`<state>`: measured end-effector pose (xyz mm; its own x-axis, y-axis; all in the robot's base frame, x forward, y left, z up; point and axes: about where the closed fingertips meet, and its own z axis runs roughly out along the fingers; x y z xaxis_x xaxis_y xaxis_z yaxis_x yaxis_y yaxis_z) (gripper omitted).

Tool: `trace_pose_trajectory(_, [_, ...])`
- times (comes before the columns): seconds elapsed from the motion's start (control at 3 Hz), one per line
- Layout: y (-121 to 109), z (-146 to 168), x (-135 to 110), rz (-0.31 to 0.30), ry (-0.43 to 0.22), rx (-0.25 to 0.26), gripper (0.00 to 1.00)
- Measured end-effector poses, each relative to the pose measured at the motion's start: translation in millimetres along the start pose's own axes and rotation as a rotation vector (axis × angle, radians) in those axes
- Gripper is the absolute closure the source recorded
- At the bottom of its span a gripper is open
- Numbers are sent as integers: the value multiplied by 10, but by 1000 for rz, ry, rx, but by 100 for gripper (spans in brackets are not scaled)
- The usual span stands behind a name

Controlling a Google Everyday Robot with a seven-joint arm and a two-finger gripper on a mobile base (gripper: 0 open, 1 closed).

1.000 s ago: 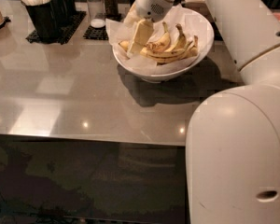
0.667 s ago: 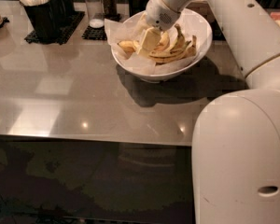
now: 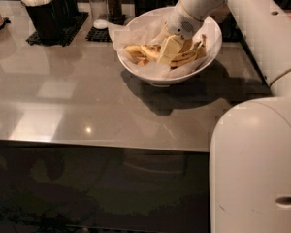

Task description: Pick banana from white bowl

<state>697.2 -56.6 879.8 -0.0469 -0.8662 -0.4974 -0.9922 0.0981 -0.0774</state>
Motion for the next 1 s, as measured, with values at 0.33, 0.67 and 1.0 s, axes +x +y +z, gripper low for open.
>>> trace_pose_trajectory(0.33, [91,-76,125,27,2,10,33])
trace_pose_trajectory(0.67, [283,-108,114,22,-10,10,57])
trace_pose_trajectory(1.0, [488,-89,92,25,-34,5,80])
